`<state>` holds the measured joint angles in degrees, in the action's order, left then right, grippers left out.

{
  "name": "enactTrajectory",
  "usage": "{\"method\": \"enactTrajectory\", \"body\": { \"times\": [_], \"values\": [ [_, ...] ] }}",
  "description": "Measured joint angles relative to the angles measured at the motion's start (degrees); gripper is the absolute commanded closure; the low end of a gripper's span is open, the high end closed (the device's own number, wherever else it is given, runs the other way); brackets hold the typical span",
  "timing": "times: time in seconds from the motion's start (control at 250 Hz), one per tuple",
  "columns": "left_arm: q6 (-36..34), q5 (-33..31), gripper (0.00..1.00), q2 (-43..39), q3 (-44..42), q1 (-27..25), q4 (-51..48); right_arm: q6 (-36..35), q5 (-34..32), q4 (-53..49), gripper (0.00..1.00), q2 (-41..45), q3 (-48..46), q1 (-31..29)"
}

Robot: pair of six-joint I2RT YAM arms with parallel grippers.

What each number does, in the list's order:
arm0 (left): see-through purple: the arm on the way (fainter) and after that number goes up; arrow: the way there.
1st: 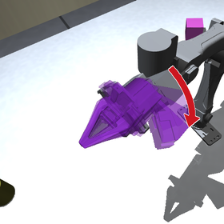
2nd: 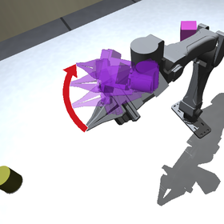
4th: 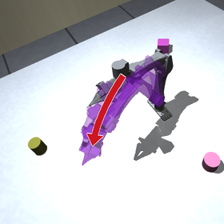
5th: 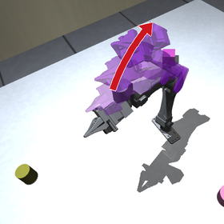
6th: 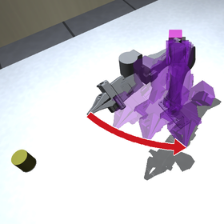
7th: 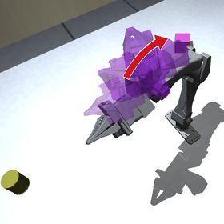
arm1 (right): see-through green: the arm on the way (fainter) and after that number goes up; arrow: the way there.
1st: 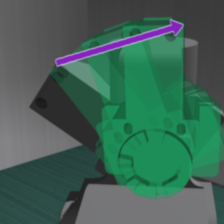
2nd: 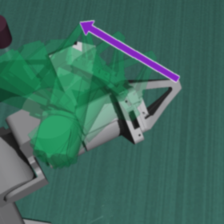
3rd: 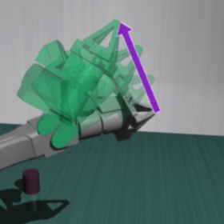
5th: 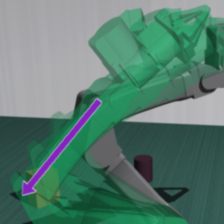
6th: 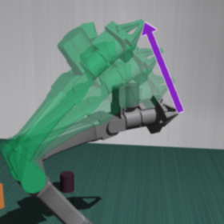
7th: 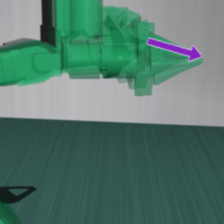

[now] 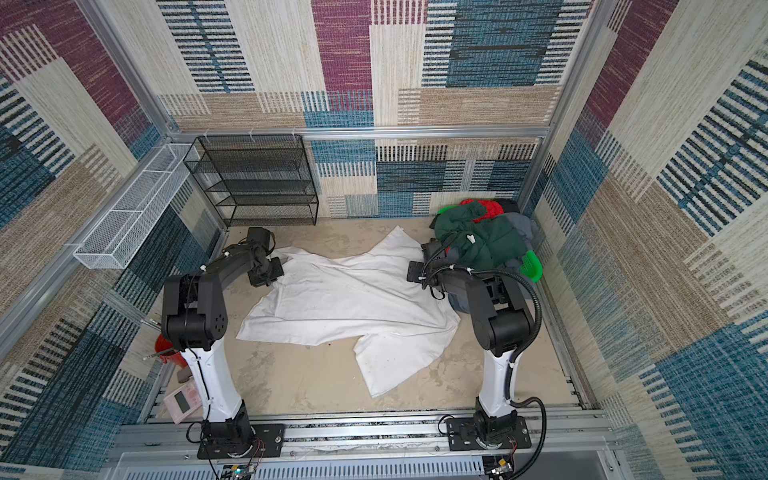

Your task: Fold and stack the t-shirts

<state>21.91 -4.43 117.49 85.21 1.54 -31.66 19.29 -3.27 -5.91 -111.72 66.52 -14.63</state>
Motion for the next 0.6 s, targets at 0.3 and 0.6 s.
{"method": "enactTrajectory", "body": {
  "times": [0.3,0.6],
  "values": [
    [3.6,0.3,1.0,-2.9,-3.6,4.5,1.7,0.2,0.0,0.5,0.04,0.2,-0.4,0.0],
    [5.3,0.2,1.0,-3.3,0.2,6.6,1.9,0.8,0.1,1.6,0.06,0.6,-1.7,0.4]
  ]
}}
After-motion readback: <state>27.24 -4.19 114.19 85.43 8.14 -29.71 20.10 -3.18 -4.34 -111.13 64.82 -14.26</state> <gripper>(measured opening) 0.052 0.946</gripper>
